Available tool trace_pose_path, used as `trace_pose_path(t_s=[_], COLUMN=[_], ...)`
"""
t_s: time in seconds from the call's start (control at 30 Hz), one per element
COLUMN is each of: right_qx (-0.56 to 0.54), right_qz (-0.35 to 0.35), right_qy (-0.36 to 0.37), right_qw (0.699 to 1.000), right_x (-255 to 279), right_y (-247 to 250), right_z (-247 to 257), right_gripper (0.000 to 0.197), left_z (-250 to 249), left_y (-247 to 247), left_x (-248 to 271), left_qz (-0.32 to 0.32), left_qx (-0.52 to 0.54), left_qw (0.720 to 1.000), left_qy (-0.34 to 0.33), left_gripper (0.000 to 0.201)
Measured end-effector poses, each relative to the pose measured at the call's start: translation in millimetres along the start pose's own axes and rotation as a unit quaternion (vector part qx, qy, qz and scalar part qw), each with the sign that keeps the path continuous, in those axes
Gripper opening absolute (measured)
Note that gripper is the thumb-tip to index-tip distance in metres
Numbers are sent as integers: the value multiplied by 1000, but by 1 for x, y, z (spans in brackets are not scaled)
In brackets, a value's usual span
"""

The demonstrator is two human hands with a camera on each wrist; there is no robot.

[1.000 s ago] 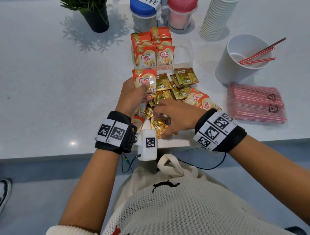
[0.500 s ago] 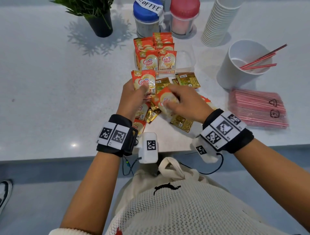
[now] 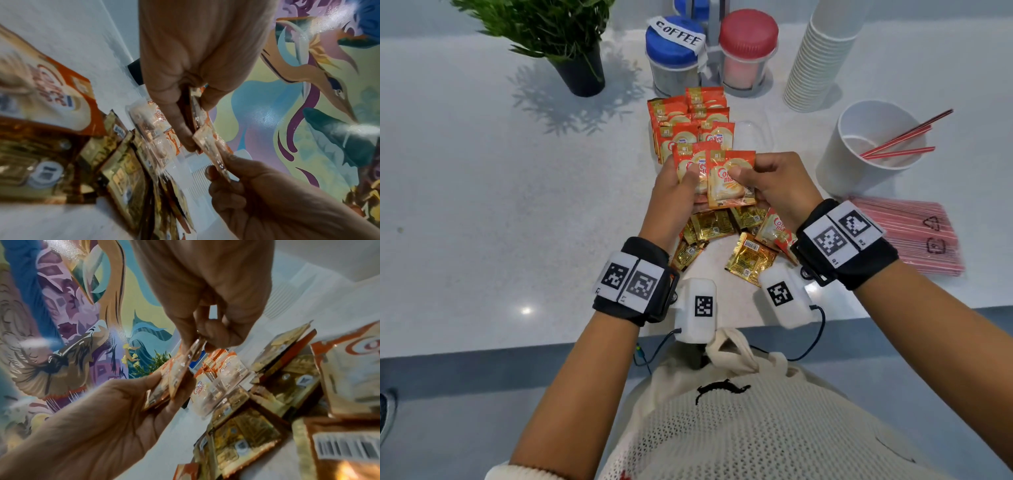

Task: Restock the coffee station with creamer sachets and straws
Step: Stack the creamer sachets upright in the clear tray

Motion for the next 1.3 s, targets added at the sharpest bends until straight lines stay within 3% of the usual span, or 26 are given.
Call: trace_pose_path(t_s=[0.27, 0.47, 0.57, 0.7, 0.77, 0.9, 1.03, 1.3], right_qx=[45, 12, -2, 7, 24, 68, 143, 271], right_qz=[-1, 28, 52, 50, 34, -15, -36, -7], right_qy=[15, 3, 6, 38, 53, 65, 72, 55], right_qw=[999, 1000, 999, 998, 998, 995, 986, 961], right_x=[-16, -24, -28, -38, -46, -68, -82, -96], right_y=[-7, -14, -18, -18, -13, 5, 18, 7], right_z=[9, 13, 19, 32, 39, 47, 43, 23], right_gripper=[11, 22, 7, 12, 10, 18, 14, 20], left_z=[0, -3, -7, -21, -32, -42, -41, -24], left_y=[-17, -11, -9, -6, -2, 19, 28, 12], left_x=[-13, -31, -39, -48, -55, -72, -79, -90], left_qz=[62, 52, 64, 84, 60, -46, -80, -13], left_qx=[-29, -68, -83, -139, -187, -239, -322, -387], left_qw=[998, 996, 994, 986, 978, 966, 941, 921], left_qy=[1, -10, -14, -43, -71, -87, -73, -45], left_gripper=[38, 42, 41, 43, 37, 19, 35, 60])
Point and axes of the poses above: each hand's wrist, its own x-axis away from the middle knuckle, its own y-axis out of the back of the hand, z = x × y, the point moved 7 cm from there along -x, towards the middle knuckle
